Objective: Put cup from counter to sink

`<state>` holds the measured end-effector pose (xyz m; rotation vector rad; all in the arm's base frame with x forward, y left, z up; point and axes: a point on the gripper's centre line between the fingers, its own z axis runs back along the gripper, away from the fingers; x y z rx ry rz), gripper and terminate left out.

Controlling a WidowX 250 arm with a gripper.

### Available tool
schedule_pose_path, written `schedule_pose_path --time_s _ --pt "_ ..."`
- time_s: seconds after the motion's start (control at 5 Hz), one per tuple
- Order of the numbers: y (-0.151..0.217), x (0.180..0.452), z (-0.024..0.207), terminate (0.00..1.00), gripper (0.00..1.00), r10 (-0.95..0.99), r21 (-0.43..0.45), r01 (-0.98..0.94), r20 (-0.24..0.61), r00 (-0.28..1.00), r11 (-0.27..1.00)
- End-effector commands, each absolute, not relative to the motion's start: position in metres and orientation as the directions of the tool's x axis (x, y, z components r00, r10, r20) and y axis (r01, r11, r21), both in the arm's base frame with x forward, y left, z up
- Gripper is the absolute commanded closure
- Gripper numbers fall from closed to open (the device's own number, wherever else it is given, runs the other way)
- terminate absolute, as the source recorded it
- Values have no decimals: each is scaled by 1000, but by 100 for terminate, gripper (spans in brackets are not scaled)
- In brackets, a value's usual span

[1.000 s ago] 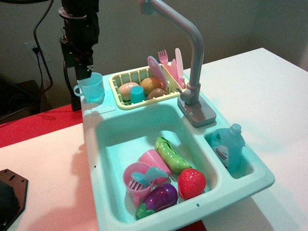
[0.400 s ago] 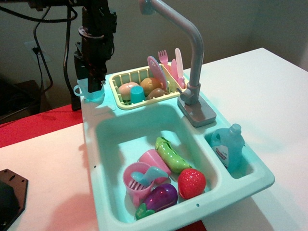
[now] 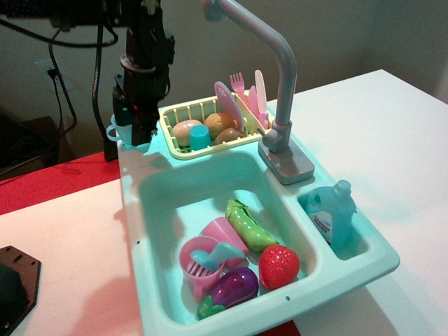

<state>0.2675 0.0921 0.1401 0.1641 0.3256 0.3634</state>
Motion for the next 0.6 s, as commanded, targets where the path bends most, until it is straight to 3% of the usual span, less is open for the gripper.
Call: schedule_pose_path --time_s 0.0,0.4 --pt "90 264 157 0 100 371 210 -329 -206 906 921" --pt "92 263 155 0 100 372 211 -330 -208 905 920"
